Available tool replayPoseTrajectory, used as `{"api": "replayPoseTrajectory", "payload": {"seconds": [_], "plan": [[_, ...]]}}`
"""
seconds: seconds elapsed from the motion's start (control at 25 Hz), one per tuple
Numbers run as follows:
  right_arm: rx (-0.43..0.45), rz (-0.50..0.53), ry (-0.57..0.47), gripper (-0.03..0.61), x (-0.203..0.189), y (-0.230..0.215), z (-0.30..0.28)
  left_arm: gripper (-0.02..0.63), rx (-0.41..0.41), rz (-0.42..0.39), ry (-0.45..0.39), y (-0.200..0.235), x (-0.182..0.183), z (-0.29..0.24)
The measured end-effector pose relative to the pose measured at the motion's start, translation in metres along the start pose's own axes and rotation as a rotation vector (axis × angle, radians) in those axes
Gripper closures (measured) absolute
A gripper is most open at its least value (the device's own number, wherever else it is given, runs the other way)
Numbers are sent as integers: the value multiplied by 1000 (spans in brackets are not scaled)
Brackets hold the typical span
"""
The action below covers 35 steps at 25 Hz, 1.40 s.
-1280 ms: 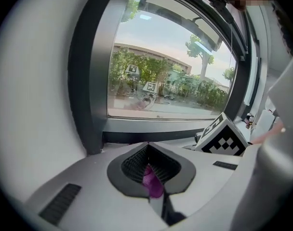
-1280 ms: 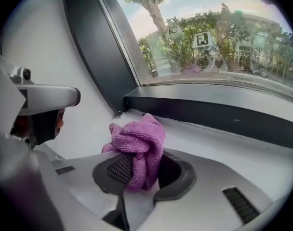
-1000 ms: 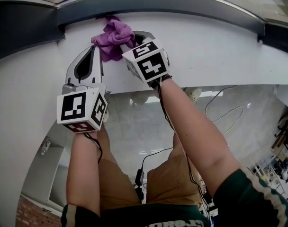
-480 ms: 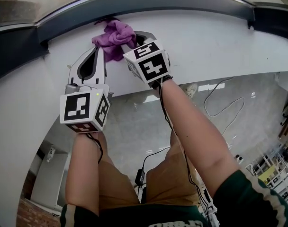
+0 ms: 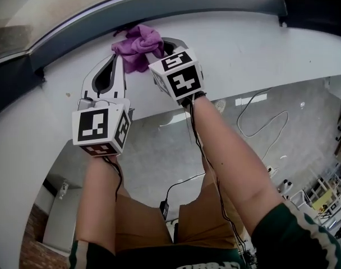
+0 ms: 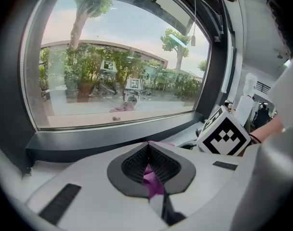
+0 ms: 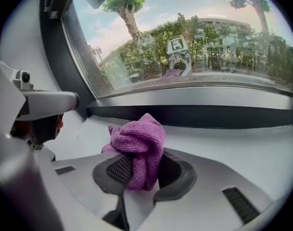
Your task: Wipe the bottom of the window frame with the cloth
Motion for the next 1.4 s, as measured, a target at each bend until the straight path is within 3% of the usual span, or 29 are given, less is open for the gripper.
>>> {"api": "replayPoseTrajectory", "payload": {"seconds": [0.76, 1.0, 1.4], "plan": [[-10, 3, -13, 460, -22, -80, 43, 604, -86, -78, 15, -98, 7, -69], [-36, -6, -4, 460, -32, -103, 61, 604, -66, -87, 19, -118, 6, -83], [-112, -20, -15, 460, -49, -161, 100, 604, -140, -89, 8, -177, 13, -111]]}}
Point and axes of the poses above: the fingertips, and each gripper's own axes: z backward along the fingers, y to its left, x out of its top, the point moved 2 cm from there along z, backward along the fingers, and after that the axes turned 1 degree about -y, right-handed, at the moved point
